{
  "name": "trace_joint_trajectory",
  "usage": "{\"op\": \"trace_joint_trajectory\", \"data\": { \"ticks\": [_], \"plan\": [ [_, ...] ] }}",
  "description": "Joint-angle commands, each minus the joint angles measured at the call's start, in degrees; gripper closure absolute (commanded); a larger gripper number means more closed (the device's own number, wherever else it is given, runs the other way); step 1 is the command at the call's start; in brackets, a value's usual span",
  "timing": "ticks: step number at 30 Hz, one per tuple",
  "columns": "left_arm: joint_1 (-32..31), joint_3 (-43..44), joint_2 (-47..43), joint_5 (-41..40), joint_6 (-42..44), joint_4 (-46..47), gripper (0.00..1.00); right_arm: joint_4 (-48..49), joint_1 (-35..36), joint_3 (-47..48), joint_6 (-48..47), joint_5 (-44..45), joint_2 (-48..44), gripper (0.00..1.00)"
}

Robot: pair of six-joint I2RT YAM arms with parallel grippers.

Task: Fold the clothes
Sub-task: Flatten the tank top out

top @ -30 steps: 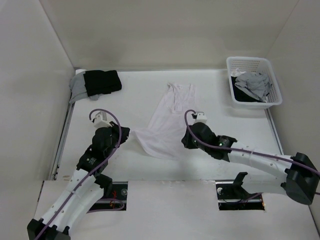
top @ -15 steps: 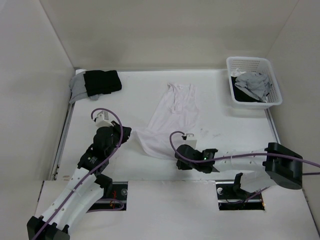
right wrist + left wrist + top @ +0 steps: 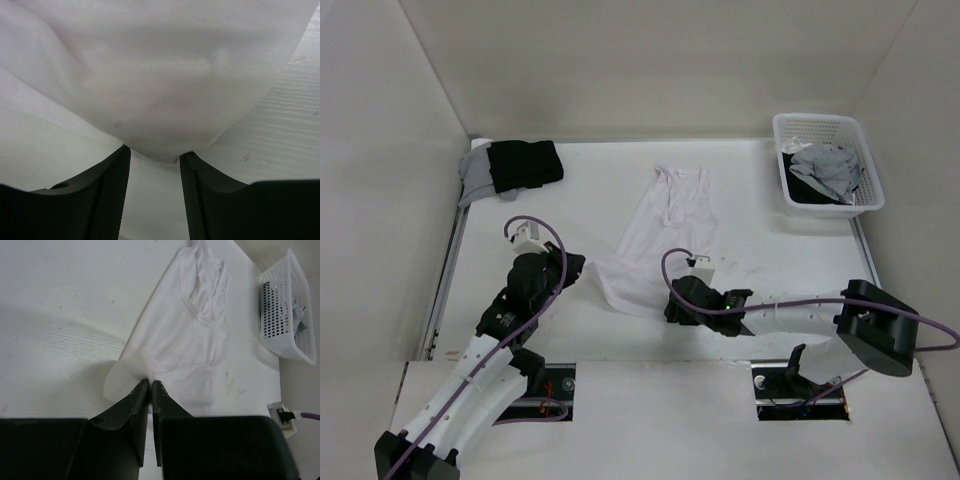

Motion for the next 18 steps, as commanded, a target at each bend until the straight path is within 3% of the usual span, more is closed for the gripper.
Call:
{"op": "trace_joint_trajectory", "data": {
  "ticks": [1, 8, 14, 18],
  "plan": [
    [-0.27, -1.09, -0.25, 0.78, -0.05, 2.87, 0.94, 4.06, -0.25, -0.99, 0.75, -0.43, -2.55, 0.49],
    [-0.27, -1.35, -1.04, 1.14, -0.22, 2.52, 0.94, 7.83, -6.75, -4.33, 0.76, -0.87, -6.24, 0.49],
    [0.00, -1.79, -1.57, 1.14, -0.40, 2.08, 0.94, 12.83, -13.51, -3.27, -2.58, -2.28, -1.24, 0.85],
    [0.09, -2.49, -1.75, 1.14, -0.57, 1.90, 0.94, 17.58, -17.64, 0.06, -7.84, -0.79, 2.98, 0.85]
  ]
}}
